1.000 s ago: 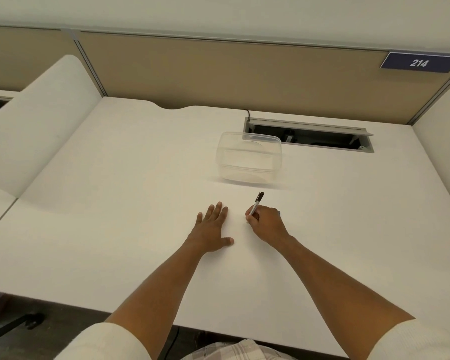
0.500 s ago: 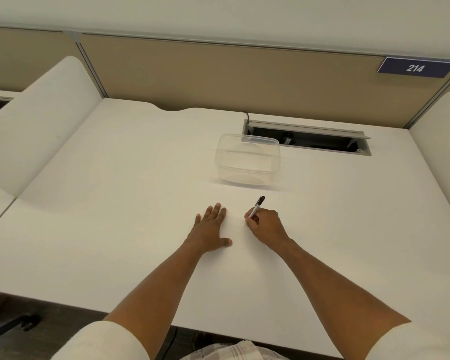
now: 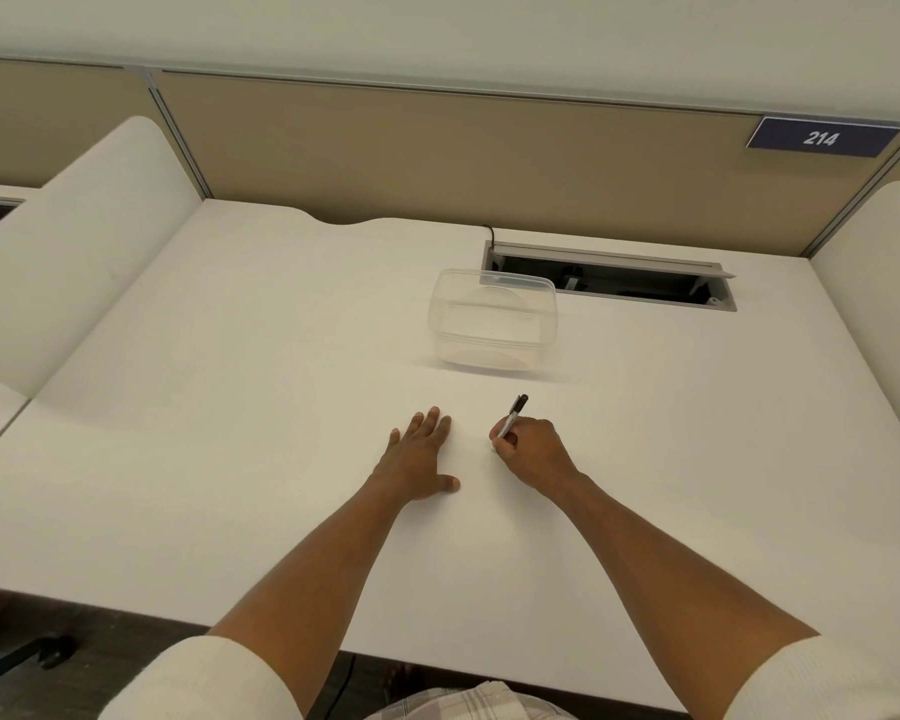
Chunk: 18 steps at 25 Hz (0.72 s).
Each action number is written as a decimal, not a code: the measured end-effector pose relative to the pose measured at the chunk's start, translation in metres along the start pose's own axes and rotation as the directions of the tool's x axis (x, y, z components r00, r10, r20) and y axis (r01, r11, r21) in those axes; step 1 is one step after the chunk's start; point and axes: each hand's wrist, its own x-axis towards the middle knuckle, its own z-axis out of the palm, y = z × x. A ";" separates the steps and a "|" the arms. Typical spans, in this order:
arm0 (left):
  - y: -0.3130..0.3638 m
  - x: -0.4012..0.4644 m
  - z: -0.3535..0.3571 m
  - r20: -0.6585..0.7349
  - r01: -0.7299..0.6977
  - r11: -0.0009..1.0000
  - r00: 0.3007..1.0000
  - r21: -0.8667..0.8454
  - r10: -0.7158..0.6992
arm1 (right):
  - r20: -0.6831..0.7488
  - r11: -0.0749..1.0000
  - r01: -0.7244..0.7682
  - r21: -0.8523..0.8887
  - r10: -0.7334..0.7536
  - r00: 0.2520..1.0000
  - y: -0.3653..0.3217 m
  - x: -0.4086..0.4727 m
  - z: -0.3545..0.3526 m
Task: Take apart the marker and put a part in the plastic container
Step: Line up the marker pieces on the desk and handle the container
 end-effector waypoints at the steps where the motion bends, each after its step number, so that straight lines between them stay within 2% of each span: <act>1: 0.001 0.000 0.000 0.001 0.000 1.000 1.000 0.000 0.000 | -0.001 1.000 -0.005 0.004 0.005 1.000 0.000 0.001 -0.001; 5: 0.004 0.001 -0.004 -0.005 0.013 1.000 1.000 -0.003 -0.013 | -0.019 1.000 -0.005 0.028 0.005 1.000 -0.001 0.002 -0.004; 8: 0.010 0.003 -0.006 -0.139 -0.005 0.999 0.990 -0.032 0.000 | -0.005 1.000 -0.007 0.028 0.008 1.000 -0.002 0.002 -0.004; 10: 0.017 0.004 -0.004 -0.226 -0.052 0.993 0.974 -0.110 0.026 | 0.003 0.999 -0.002 0.033 0.002 1.000 -0.003 0.002 -0.005; 13: 0.029 0.005 0.000 -0.215 -0.071 0.962 0.977 -0.263 0.013 | 0.014 0.999 0.005 0.034 -0.006 1.000 -0.004 0.001 -0.006; 18: 0.036 0.010 0.002 -0.178 -0.046 0.957 0.984 -0.287 -0.006 | 0.031 0.999 0.004 0.039 -0.005 1.000 -0.003 0.001 -0.008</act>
